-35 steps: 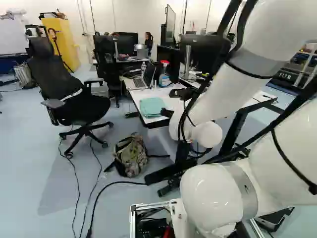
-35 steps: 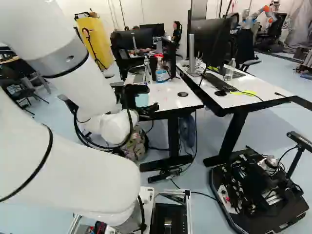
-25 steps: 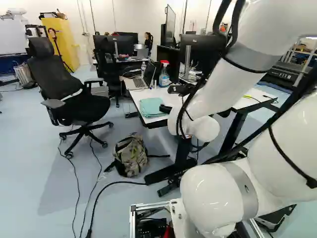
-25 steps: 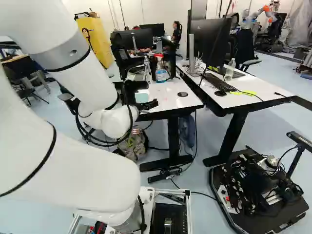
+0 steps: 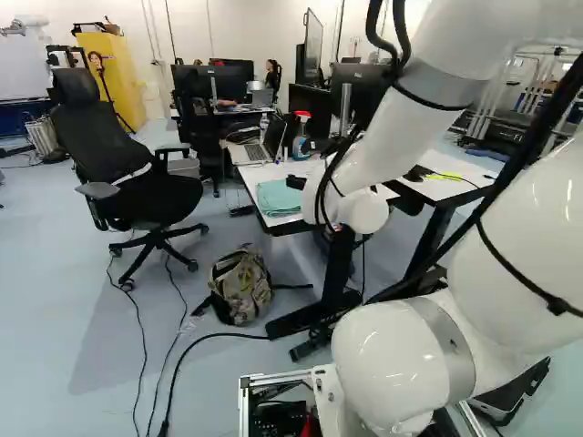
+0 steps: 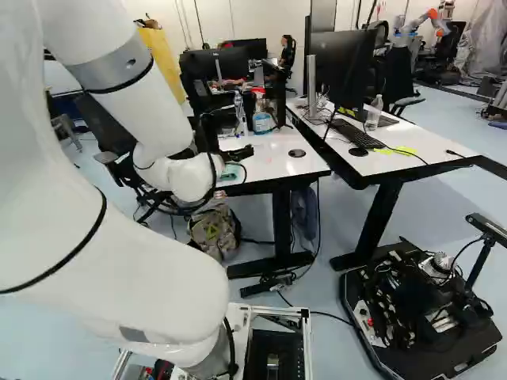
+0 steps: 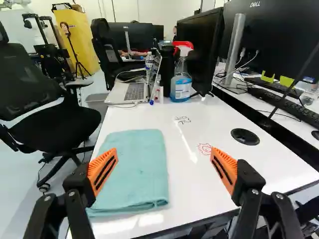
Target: Clean the table with the green towel
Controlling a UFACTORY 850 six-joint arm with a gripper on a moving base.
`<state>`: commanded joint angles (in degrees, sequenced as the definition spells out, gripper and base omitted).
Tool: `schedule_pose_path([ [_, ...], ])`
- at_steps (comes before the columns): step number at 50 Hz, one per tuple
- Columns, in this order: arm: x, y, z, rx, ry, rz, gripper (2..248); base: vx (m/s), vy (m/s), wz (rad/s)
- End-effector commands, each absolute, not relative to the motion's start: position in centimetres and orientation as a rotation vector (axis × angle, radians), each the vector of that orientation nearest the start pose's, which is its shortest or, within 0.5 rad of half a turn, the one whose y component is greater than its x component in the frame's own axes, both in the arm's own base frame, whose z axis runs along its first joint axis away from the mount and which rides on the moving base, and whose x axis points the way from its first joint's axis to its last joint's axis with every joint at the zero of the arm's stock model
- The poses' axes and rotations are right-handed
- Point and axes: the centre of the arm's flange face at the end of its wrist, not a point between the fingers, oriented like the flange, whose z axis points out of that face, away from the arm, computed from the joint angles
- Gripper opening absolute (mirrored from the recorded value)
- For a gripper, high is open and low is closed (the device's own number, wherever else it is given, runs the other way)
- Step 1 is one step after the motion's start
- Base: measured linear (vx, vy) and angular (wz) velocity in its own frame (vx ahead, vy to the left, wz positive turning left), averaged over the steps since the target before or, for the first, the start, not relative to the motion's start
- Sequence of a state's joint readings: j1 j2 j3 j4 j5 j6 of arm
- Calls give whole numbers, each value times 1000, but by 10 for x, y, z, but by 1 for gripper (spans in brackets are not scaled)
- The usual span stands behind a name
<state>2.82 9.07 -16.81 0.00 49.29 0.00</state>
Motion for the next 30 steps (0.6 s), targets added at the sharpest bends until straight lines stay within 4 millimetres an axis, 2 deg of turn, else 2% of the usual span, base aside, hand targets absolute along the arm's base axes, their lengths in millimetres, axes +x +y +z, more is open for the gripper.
schedule_pose_path([
  [30,396,36,422,-2593,-116,-1682,247,0,0,0],
])
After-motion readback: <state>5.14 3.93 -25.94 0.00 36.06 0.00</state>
